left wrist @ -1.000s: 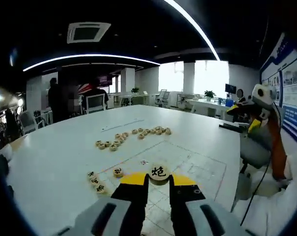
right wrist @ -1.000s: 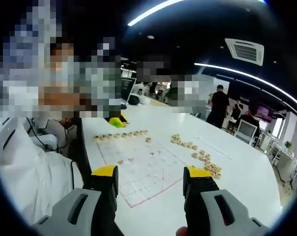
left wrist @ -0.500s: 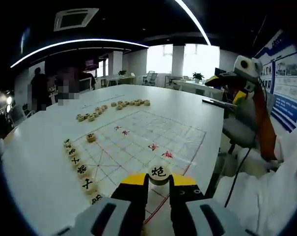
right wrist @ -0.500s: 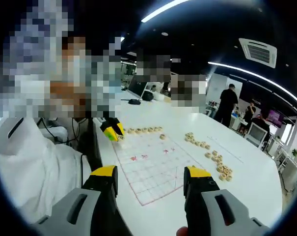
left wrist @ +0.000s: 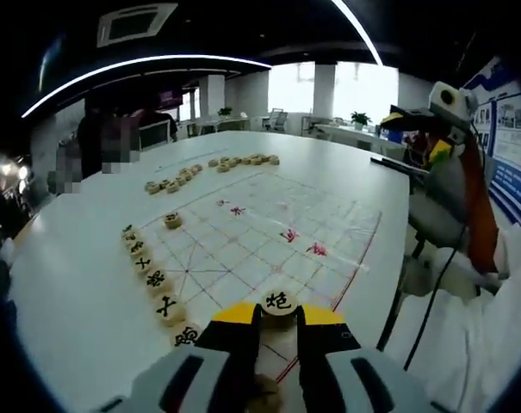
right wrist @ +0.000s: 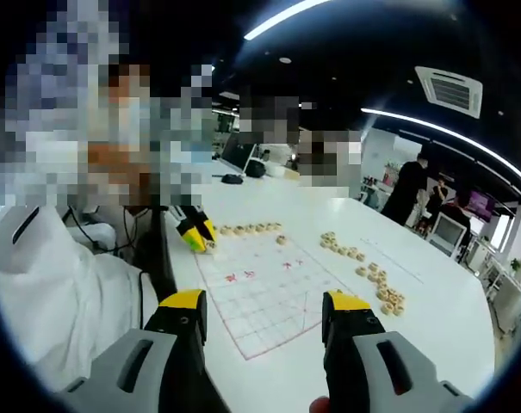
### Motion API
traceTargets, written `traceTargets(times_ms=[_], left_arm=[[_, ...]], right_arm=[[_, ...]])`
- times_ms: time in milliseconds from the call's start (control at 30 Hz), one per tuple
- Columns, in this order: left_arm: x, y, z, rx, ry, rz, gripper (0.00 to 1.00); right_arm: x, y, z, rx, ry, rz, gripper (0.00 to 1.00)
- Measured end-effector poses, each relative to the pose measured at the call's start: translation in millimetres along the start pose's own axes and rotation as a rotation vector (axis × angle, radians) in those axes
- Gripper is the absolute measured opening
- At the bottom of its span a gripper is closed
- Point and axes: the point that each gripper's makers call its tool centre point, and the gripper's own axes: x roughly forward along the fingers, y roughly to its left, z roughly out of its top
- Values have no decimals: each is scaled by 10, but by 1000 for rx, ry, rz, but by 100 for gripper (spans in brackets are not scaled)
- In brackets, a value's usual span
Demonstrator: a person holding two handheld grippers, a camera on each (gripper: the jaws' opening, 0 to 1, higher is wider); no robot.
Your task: Pick up the chess pieces one by one and place each piece onto its starting position on the chessboard, setting the pieces on their correct points until all the chess pieces are arranged in the starting layout
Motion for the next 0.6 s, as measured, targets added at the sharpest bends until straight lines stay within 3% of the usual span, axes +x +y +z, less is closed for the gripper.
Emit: traceTargets(times_ms=[200,467,600], left_arm=[[-10,-3,12,-1,-14,-10,33],[-168,91,301,-15,-124,29,37],[-214,157,396,-19,-149,49,37]], right_arm=[[5,-5,-4,1,1,0,54],[1,-6,-3,2,0,-4,54],[-7,0,2,2,-2,-6,54]])
